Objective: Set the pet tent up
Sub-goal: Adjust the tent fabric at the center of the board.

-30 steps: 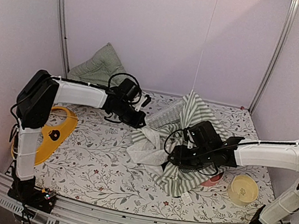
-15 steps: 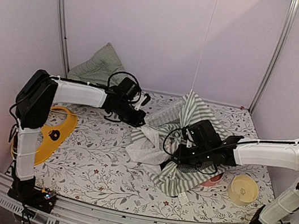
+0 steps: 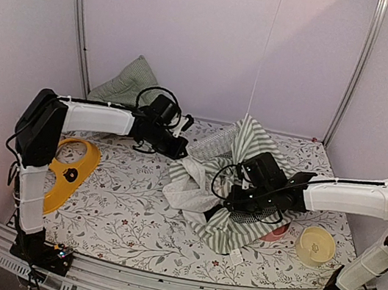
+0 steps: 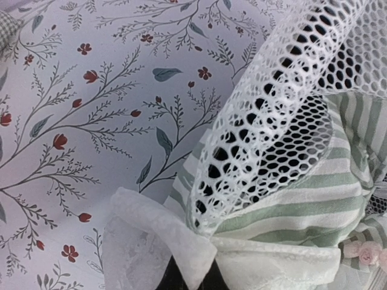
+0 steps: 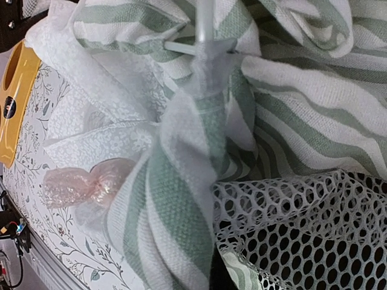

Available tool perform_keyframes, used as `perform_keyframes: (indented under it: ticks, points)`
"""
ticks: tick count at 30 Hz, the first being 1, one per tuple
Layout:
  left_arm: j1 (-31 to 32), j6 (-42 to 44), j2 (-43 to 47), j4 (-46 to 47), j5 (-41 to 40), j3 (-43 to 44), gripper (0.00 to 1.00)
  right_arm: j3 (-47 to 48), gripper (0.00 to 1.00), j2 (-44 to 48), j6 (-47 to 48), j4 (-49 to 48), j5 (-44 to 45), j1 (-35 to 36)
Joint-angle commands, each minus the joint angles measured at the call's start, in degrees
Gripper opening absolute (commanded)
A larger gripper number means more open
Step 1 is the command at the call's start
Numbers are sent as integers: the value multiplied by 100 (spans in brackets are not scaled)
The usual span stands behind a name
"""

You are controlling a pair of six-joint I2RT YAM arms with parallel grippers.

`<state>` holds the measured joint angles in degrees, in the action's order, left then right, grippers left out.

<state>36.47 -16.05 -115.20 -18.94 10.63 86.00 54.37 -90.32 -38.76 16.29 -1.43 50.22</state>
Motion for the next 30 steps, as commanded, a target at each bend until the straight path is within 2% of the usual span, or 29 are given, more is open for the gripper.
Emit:
perform_keyframes:
  ticks: [1, 20, 30]
  points:
    - [-135, 68, 408, -6, -116, -44, 0, 276, 0, 155, 79, 228, 245, 107]
    - [-357, 11, 1250, 83, -380, -524, 0, 577, 0, 824, -55, 1655, 802, 570]
    - [-497, -205, 1666, 120, -809, -868, 0, 575, 0, 1133, -20, 2212, 1008, 647]
